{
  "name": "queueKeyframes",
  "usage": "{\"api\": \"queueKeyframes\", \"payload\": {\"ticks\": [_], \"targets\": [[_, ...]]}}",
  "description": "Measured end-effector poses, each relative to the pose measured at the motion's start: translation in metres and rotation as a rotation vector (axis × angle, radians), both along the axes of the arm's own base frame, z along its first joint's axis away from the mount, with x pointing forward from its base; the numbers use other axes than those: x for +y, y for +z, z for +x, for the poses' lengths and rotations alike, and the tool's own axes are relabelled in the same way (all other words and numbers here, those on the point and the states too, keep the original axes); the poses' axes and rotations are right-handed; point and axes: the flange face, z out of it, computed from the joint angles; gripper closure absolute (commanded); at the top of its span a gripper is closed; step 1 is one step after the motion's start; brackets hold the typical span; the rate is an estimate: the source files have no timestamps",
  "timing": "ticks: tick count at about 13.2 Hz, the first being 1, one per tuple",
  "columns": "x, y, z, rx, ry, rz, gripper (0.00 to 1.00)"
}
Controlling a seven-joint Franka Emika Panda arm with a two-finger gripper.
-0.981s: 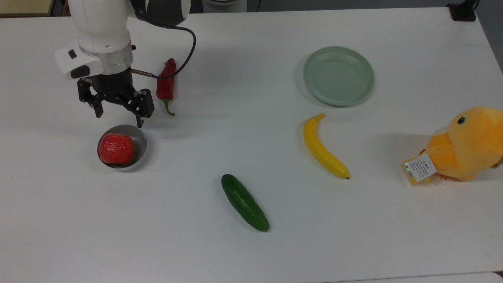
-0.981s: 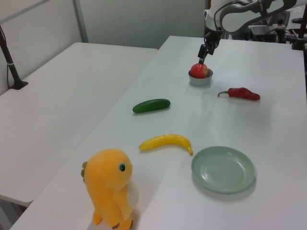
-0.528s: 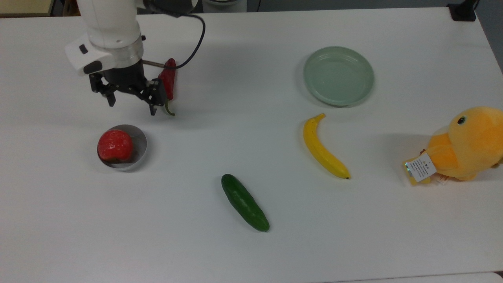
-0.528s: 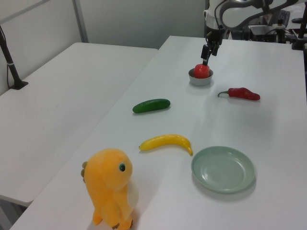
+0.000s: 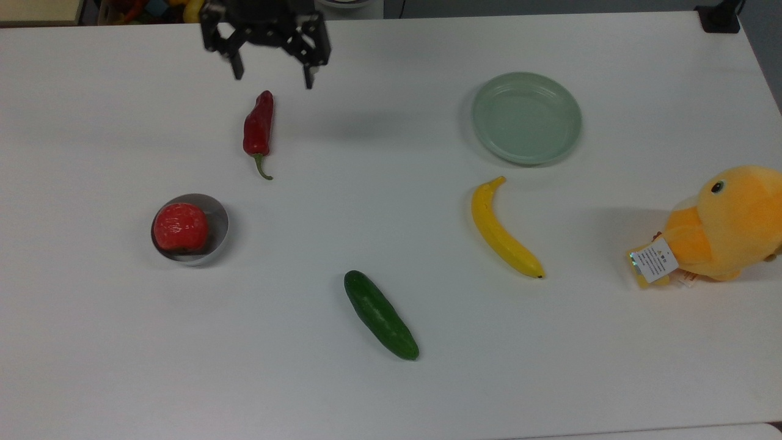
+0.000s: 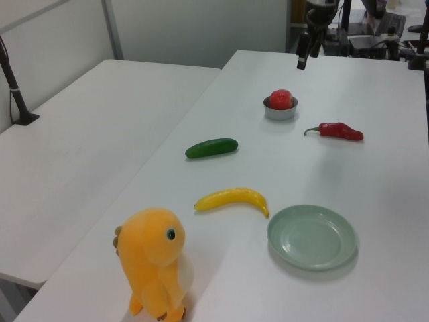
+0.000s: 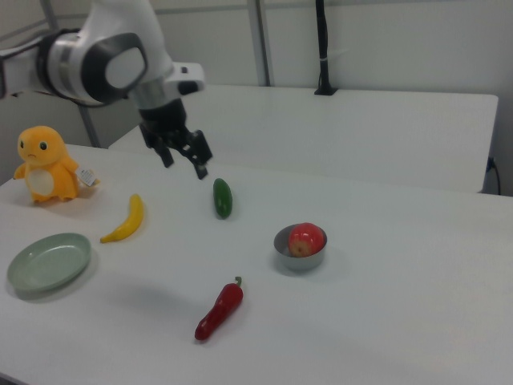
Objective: Put the red apple in the bowl
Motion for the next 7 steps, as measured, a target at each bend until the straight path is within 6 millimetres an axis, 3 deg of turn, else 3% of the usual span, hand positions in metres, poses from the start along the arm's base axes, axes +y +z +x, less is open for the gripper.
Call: {"api": "queueKeyframes", "payload": {"ticks": [3, 7], "targets": [[0.041, 0.024, -0.019, 0.0, 0.012, 0.013, 0.0], [0.032, 0.022, -0.022, 0.007, 0.02, 0.011, 0.0]]}}
